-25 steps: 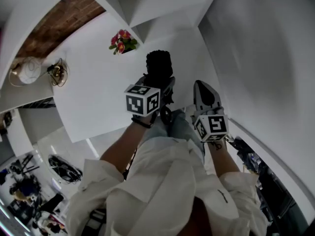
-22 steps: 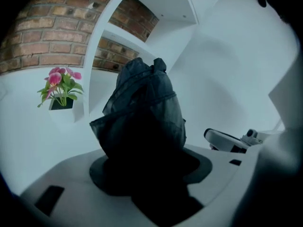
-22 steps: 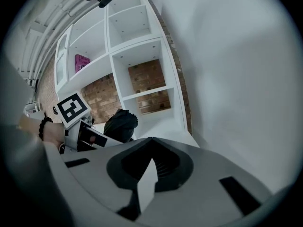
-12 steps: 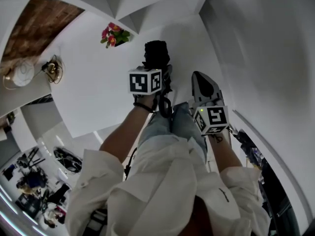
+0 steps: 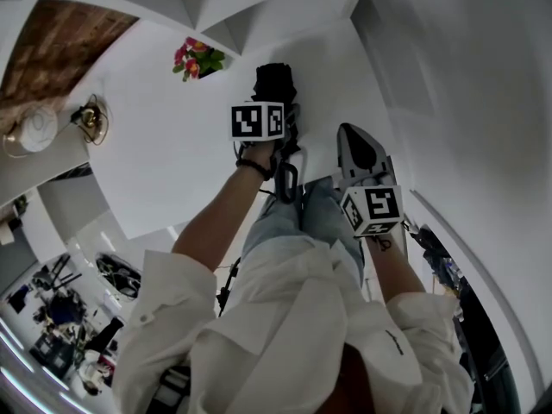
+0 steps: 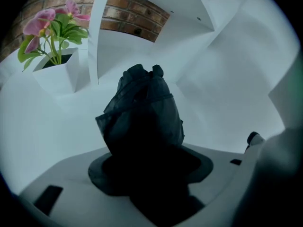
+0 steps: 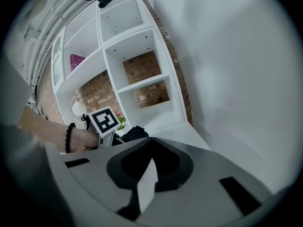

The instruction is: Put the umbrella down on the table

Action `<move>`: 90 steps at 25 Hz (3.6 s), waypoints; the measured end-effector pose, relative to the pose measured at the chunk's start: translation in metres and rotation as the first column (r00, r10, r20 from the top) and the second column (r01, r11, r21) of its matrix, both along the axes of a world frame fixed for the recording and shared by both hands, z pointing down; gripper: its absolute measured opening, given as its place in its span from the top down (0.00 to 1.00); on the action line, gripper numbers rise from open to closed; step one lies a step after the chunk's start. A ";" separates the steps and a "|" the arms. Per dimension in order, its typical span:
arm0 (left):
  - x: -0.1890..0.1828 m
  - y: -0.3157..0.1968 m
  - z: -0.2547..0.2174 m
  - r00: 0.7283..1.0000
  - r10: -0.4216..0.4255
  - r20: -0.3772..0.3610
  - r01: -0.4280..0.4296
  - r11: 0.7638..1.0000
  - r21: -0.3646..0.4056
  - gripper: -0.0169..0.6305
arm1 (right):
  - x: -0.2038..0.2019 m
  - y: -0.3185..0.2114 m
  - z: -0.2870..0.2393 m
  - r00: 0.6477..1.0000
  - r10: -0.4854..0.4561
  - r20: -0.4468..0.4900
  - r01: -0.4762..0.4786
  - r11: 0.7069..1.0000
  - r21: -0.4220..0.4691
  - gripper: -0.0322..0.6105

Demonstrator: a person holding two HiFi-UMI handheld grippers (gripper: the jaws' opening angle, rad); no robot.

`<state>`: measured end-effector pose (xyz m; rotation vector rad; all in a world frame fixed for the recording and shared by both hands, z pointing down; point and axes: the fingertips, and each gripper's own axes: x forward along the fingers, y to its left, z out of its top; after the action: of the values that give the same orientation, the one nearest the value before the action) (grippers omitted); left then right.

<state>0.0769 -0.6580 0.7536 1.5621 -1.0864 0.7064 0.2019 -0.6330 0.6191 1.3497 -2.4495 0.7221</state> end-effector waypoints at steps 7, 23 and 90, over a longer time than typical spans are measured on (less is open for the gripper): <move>-0.001 -0.003 0.007 1.000 0.006 0.029 -0.006 1.000 -0.008 0.51 | -0.004 0.001 -0.003 1.000 0.003 0.000 -0.003 1.000 0.011 0.92; -0.031 0.001 -0.056 0.998 -0.056 0.002 0.056 0.988 0.143 0.48 | 0.021 0.022 -0.071 0.998 0.048 -0.027 -0.044 0.990 0.130 0.92; -0.146 0.094 -0.524 0.984 -0.071 -0.161 0.156 -0.069 0.985 0.90 | 0.165 0.065 -0.335 0.916 0.389 0.100 -0.365 0.702 0.611 0.92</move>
<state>-0.0687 -0.5635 0.2292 2.6443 -1.8635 -0.6341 0.3671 -0.5681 0.2845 2.1240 -2.5015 -0.0952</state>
